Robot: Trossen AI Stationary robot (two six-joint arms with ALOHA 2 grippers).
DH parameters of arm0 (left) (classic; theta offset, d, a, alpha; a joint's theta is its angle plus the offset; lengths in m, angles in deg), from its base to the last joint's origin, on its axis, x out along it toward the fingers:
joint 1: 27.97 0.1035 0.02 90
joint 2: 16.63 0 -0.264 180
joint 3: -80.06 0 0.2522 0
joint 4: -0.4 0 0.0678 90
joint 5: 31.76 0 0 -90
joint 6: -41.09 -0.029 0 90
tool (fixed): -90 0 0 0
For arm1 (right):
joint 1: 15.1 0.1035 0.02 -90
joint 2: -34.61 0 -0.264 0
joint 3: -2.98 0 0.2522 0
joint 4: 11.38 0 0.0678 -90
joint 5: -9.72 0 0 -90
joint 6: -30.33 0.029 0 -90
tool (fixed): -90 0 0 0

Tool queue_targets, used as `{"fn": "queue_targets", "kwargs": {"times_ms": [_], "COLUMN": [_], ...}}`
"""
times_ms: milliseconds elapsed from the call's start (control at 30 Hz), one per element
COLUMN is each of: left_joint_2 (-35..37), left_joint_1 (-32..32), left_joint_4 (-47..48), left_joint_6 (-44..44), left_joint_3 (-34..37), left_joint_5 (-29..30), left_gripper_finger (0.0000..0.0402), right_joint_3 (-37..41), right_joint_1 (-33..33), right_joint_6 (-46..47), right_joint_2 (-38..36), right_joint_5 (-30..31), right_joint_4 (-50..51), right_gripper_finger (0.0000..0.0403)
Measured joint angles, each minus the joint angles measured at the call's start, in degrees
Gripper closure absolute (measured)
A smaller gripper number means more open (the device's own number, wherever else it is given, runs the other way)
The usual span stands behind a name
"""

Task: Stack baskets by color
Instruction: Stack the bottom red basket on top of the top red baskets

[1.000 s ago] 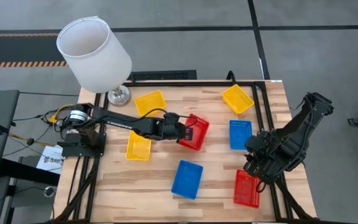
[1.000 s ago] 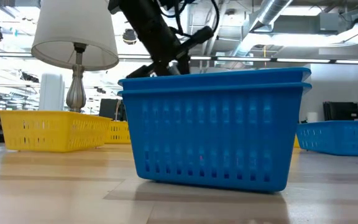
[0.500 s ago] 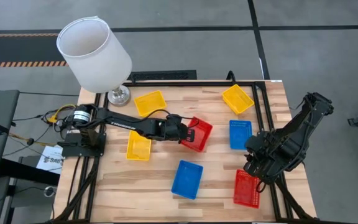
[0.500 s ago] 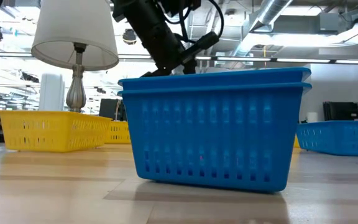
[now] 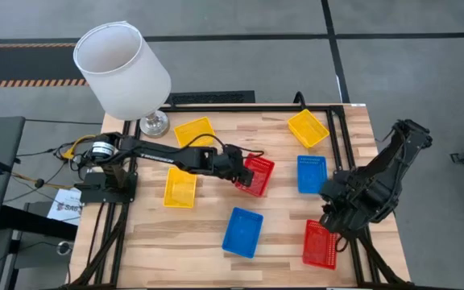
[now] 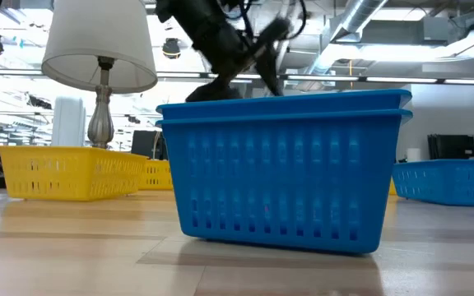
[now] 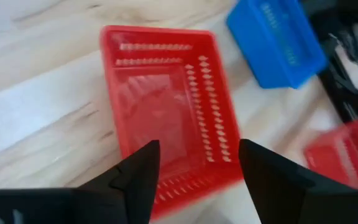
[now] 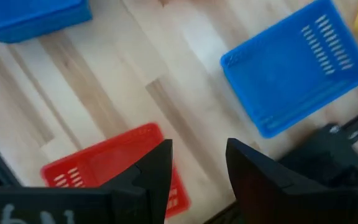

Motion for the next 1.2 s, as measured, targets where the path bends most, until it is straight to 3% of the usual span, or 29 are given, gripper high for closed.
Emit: {"fn": "queue_targets", "kwargs": {"times_ms": [267, 400, 600, 767, 900, 1067, 1200], "left_joint_2": [4.8, 7.9, 9.6, 9.5, 9.5, 9.5, 9.5], "left_joint_1": [-2.6, -4.7, -7.1, -7.5, -7.4, -7.2, -7.1], "left_joint_4": [1.0, 1.2, 0.9, 1.0, 1.0, 1.0, 1.0], "left_joint_6": [-7.9, -9.5, -10.9, -10.9, -10.9, -10.9, -10.9], "left_joint_3": [-2.3, -2.3, -2.3, -2.3, -2.3, -2.3, -2.2], "left_joint_5": [-1.5, 0.4, 4.3, 4.5, 4.6, 4.6, 4.6], "left_gripper_finger": [0.0188, 0.0188, 0.0188, 0.0188, 0.0188, 0.0188, 0.0188], "right_joint_3": [5.4, 7.9, 9.1, 9.1, 9.1, 9.1, 9.1], "right_joint_1": [9.0, 12.4, 14.4, 14.3, 13.2, 10.5, 6.0], "right_joint_6": [14.3, 19.5, 28.0, 28.8, 28.0, 25.2, 19.2], "right_joint_2": [2.2, 5.2, 11.6, 17.5, 21.3, 24.6, 25.3], "right_joint_5": [-3.1, -5.6, -14.5, -23.9, -27.7, -27.5, -21.9], "right_joint_4": [-7.5, -13.8, -17.8, -19.7, -21.9, -22.2, -22.0], "right_gripper_finger": [0.0228, 0.0228, 0.0228, 0.0228, 0.0228, 0.0228, 0.0228]}}
